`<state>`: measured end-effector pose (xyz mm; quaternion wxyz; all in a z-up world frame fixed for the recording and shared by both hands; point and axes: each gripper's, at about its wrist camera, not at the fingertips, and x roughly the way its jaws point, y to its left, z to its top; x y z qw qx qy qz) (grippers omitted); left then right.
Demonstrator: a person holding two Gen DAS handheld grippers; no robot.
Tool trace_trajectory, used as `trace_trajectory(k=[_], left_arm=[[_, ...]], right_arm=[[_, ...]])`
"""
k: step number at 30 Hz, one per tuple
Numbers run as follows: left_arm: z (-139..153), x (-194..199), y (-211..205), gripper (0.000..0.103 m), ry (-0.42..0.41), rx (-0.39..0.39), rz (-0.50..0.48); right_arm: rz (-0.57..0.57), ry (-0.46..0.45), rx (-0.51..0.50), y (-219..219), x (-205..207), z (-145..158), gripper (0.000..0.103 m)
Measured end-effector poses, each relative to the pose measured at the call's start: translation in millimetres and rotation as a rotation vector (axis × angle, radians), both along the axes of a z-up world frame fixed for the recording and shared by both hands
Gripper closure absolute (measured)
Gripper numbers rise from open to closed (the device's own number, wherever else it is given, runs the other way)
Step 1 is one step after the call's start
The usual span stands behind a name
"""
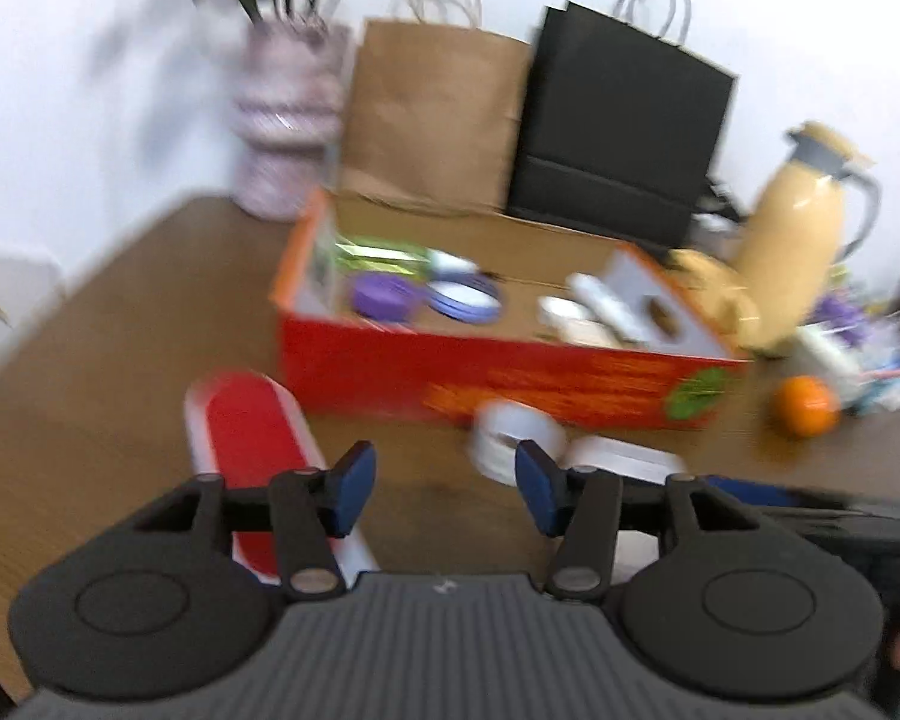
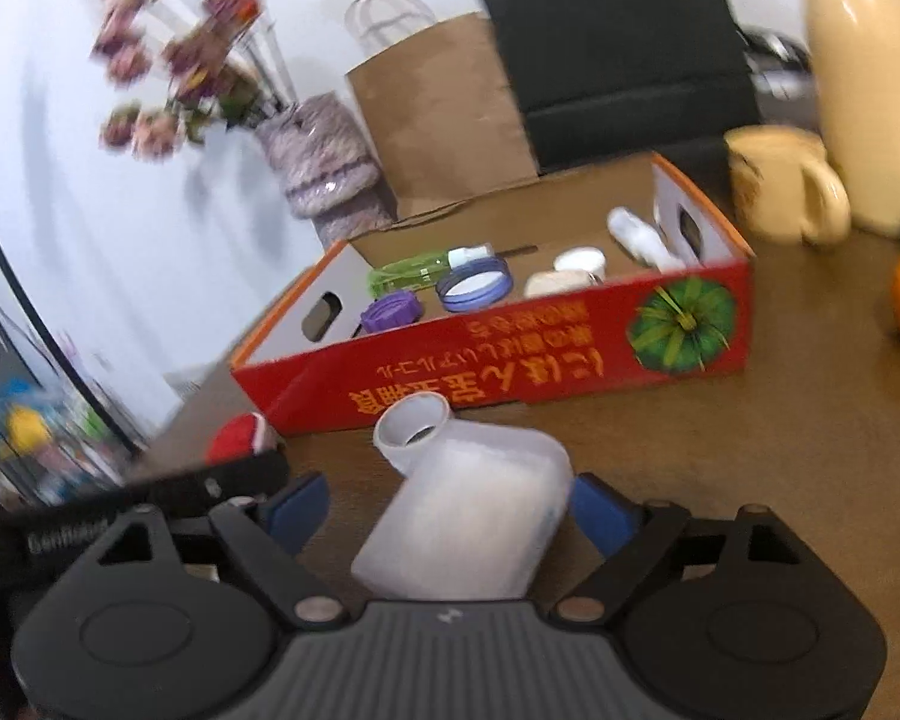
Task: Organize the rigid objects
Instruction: 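Move both tools down toward the clear tape roll and white plastic container, then grasp the clear tape roll with left tool while right tool grasps the white container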
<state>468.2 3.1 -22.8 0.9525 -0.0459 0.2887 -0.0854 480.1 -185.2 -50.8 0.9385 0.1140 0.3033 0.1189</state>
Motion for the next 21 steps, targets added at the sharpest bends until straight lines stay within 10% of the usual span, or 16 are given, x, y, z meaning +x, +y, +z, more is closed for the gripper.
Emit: trace_trajectory(k=[10,21], left_arm=[[-16,33,-34,0.031,0.028,0.100,-0.092],[-43,73,-80,0.053,0.093,0.179,-0.123]], right_arm=[[-0.063,0.019,-0.081,-15,3,-14,0.030],[-0.063,0.015,-0.193,-29,2,-14,0.024]])
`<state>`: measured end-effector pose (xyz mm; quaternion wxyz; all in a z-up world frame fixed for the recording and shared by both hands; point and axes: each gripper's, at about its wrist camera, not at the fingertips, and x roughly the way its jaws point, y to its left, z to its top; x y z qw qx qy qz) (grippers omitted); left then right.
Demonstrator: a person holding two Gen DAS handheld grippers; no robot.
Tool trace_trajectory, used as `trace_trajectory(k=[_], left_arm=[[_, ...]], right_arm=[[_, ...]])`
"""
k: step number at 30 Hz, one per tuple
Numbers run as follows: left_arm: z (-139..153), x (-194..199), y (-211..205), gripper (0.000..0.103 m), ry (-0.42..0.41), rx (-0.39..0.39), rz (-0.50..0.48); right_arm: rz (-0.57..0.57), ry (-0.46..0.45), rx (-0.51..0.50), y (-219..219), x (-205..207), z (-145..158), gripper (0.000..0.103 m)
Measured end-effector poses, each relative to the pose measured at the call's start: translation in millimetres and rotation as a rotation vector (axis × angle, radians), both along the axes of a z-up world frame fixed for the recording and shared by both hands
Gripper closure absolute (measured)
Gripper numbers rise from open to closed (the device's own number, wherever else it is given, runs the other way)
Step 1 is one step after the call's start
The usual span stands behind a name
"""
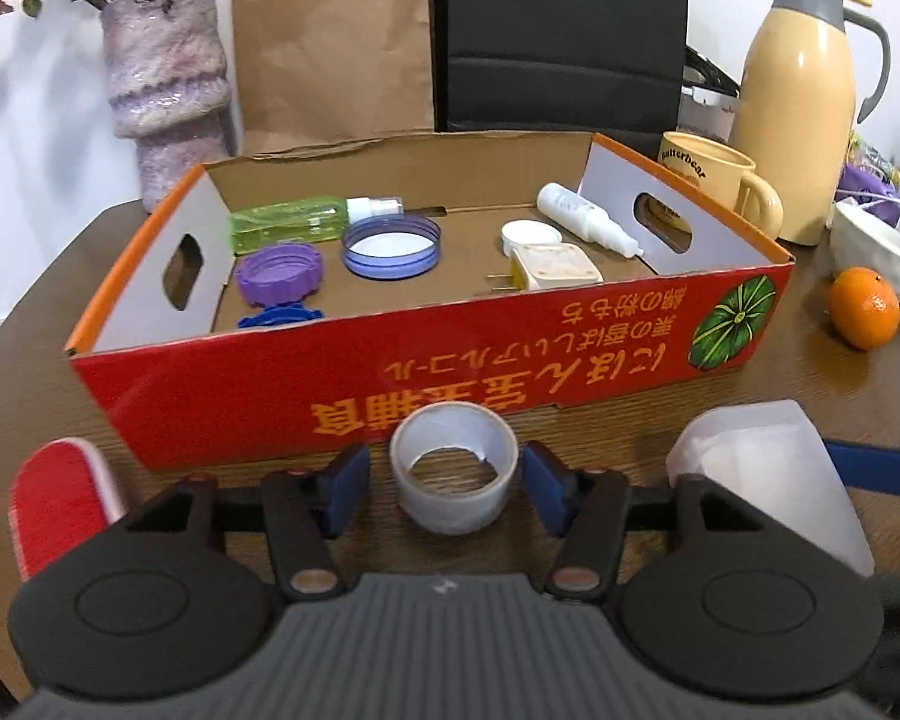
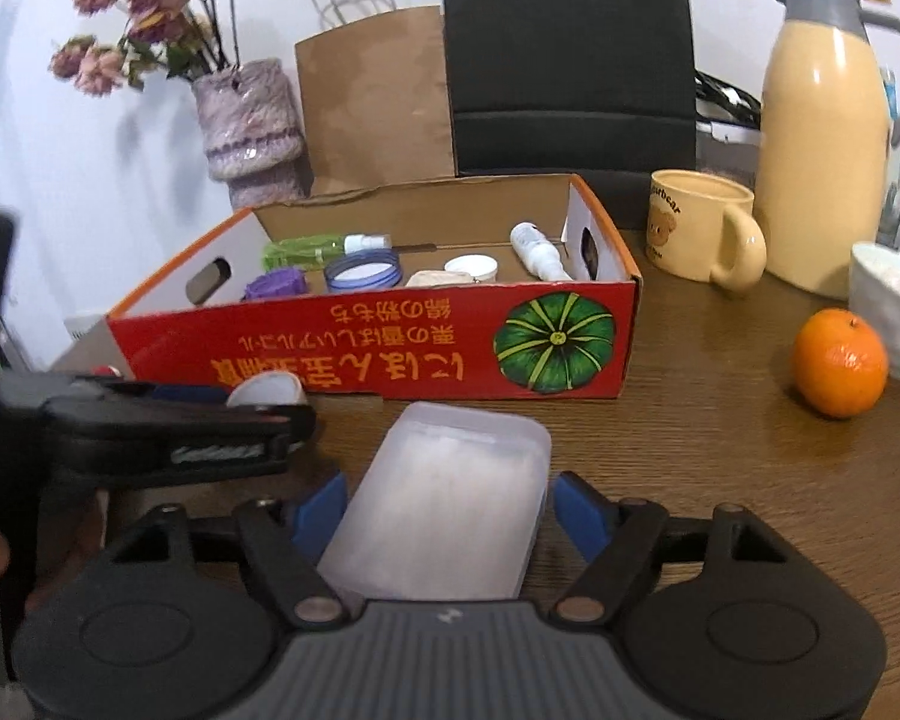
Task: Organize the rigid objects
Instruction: 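Grasp the clear tape roll with left tool while right tool grasps the white container, then lift the tape roll with left tool while right tool lifts the white container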
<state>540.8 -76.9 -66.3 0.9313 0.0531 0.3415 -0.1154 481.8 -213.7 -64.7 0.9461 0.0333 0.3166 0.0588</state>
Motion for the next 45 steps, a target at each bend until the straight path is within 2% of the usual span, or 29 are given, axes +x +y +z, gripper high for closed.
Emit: trace_trajectory(k=[1,7,13,18,23,29,38,45], left_arm=[[-1,2,-2,0.059,0.003,0.003,-0.002],[0,-8,-2,0.059,-0.019,0.013,0.000],[30,-43,11,0.059,-0.085,-0.028,0.006],[63,-111,26,0.059,-0.186,-0.065,0.024],[90,-191,34,0.059,-0.306,-0.047,0.051],[113,-279,42,0.059,-0.382,-0.088,0.065],[126,-361,45,0.059,-0.417,-0.116,0.081],[125,-397,48,0.059,-0.445,-0.114,0.095]], right_arm=[[0.003,0.001,-0.007,3,0,-1,0.024],[-0.020,0.004,0.022,-5,-1,-7,0.035],[0.018,-0.018,-0.020,-3,-21,6,0.037],[0.049,-0.102,-0.007,-5,-62,37,0.037],[0.085,-0.165,0.003,-7,-119,69,0.037],[0.125,-0.234,0.029,-12,-201,97,0.037],[0.167,-0.312,0.024,-8,-292,120,0.037],[0.178,-0.318,0.022,-3,-323,117,0.037]])
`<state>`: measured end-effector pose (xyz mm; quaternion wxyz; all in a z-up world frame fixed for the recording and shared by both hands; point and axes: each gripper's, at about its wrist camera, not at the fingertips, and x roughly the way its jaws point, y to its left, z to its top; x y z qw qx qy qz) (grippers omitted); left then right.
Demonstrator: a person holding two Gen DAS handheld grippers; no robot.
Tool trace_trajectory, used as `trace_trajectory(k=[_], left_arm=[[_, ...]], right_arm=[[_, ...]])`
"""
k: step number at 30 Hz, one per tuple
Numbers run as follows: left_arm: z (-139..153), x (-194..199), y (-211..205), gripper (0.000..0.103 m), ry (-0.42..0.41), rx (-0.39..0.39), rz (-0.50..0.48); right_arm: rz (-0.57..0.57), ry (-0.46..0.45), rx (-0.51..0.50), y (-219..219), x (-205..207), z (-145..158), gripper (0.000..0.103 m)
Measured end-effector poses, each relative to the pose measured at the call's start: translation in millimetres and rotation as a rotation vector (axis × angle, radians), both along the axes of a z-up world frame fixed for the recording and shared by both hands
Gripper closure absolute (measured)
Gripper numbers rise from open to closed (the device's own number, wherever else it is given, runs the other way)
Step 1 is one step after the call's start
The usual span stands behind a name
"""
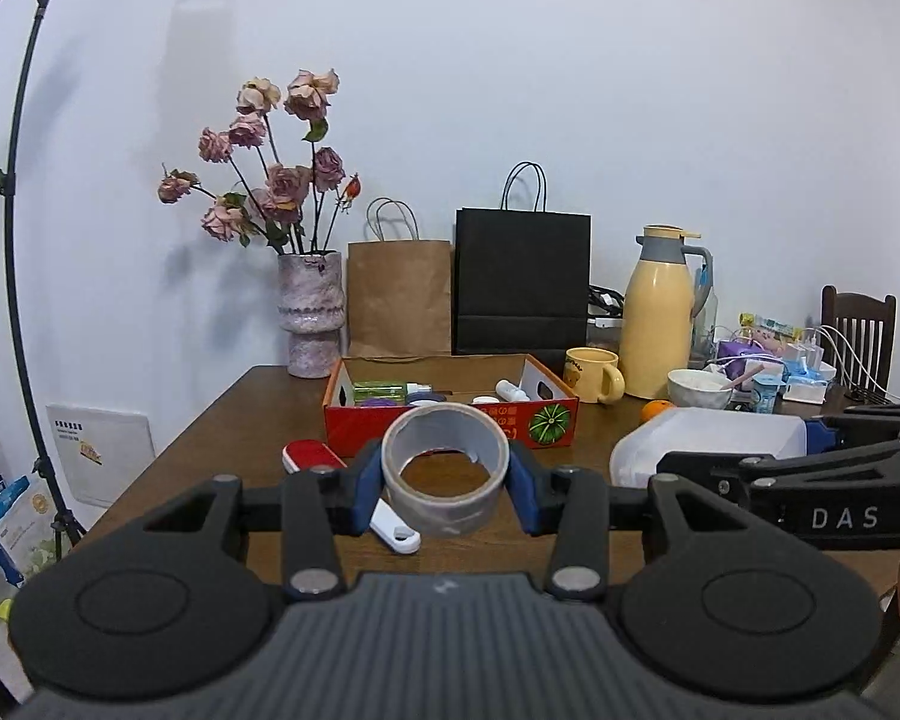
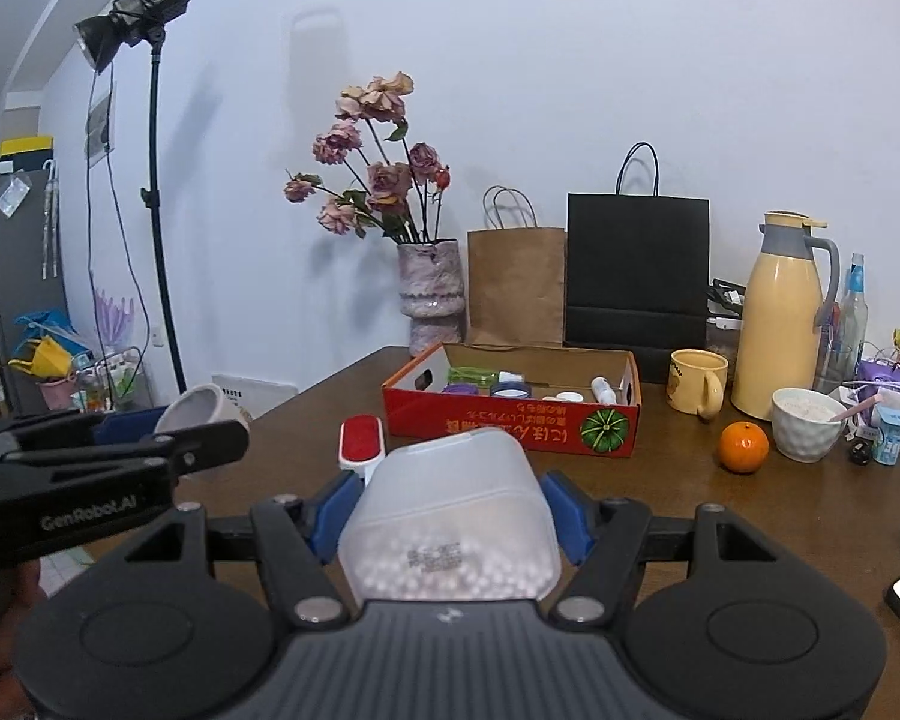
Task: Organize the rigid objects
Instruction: 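Lift the tape roll with left tool while right tool lifts the white container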
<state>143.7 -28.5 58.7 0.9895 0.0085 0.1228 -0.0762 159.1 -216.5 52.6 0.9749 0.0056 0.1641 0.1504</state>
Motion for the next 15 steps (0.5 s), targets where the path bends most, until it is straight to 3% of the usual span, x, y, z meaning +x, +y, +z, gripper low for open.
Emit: trace_trajectory(k=[9,15], left_arm=[[7,7,8,0.059,-0.009,-0.011,0.014],[18,35,10,0.059,0.003,-0.019,-0.011]], right_arm=[[-0.011,-0.015,0.003,-2,9,8,0.037],[-0.025,-0.039,-0.010,-4,38,24,0.037]])
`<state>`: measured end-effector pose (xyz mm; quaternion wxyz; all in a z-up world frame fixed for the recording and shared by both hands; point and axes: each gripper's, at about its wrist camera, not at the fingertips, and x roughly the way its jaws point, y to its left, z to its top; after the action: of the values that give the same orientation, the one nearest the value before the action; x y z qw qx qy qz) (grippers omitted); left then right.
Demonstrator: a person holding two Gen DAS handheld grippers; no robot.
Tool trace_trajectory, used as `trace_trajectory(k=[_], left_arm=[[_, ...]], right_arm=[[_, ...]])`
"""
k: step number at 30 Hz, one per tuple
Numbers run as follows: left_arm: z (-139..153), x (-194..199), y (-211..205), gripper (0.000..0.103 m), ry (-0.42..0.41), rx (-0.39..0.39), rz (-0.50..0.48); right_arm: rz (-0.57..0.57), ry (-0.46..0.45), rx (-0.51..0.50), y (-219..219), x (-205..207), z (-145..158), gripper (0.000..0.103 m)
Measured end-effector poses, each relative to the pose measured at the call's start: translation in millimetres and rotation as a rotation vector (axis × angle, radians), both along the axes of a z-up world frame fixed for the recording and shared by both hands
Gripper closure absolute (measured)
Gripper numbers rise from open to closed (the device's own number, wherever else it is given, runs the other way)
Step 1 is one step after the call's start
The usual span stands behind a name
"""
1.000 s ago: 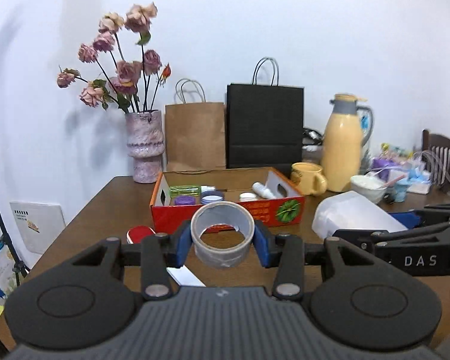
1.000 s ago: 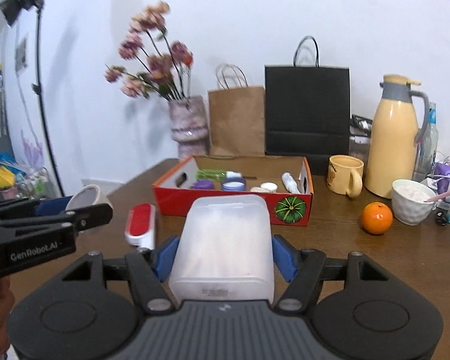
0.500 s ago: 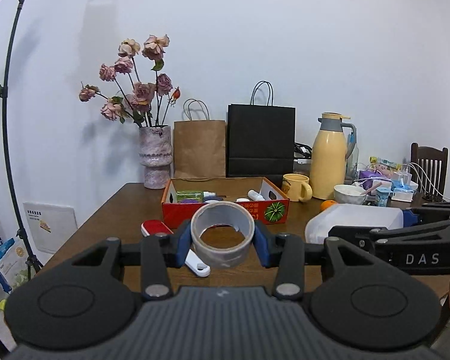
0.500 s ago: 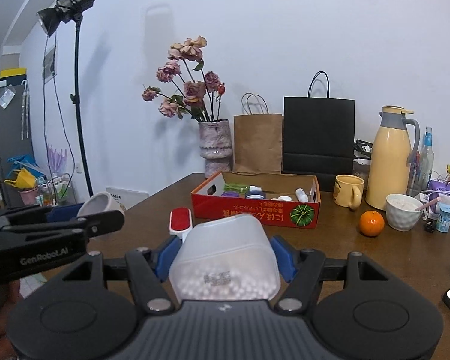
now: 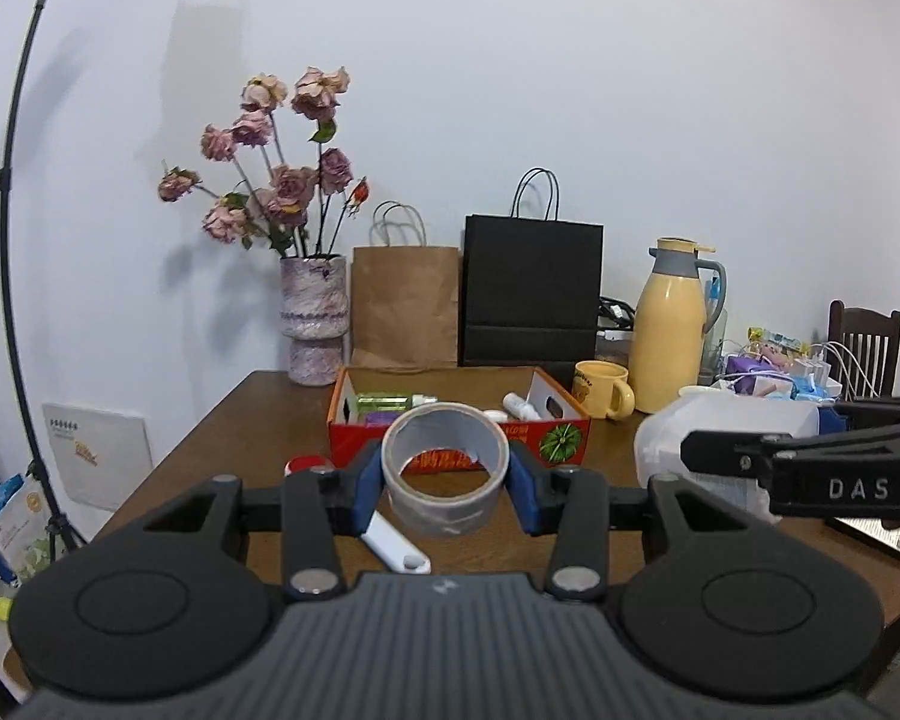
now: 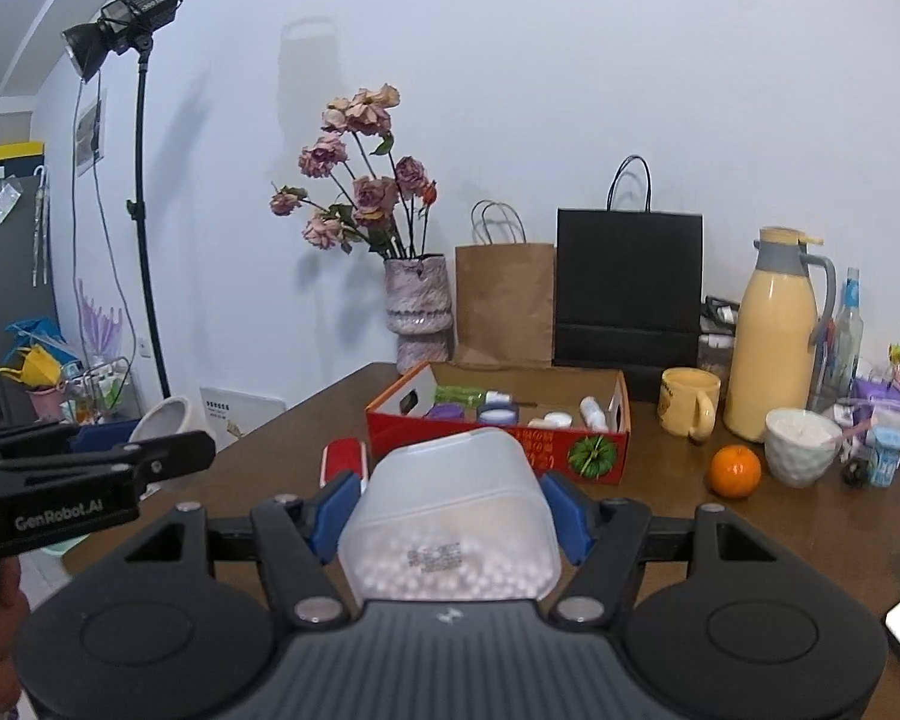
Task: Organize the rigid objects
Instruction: 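Lift the tape roll with left tool while right tool lifts the white container, then carry the tape roll over the box with left tool while right tool carries the container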
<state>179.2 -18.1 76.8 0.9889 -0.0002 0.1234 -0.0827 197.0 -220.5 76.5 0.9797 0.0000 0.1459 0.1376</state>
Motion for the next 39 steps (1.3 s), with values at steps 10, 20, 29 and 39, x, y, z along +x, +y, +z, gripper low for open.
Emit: trace_trajectory(k=[10,20,29,39], left_arm=[[33,85,1,0.059,0.058,-0.017,-0.106],[35,172,-4,0.059,0.062,0.009,-0.077],[26,268,-18,0.059,0.091,0.023,-0.061],[-7,382,-28,0.059,0.232,0.021,-0.021]], right_arm=[[0.001,-0.029,0.011,-16,79,43,0.037],[-0.012,0.005,0.020,-27,173,43,0.037],[-0.039,0.060,0.040,-30,273,26,0.037],[-0.074,0.183,0.059,-31,388,-2,0.037]])
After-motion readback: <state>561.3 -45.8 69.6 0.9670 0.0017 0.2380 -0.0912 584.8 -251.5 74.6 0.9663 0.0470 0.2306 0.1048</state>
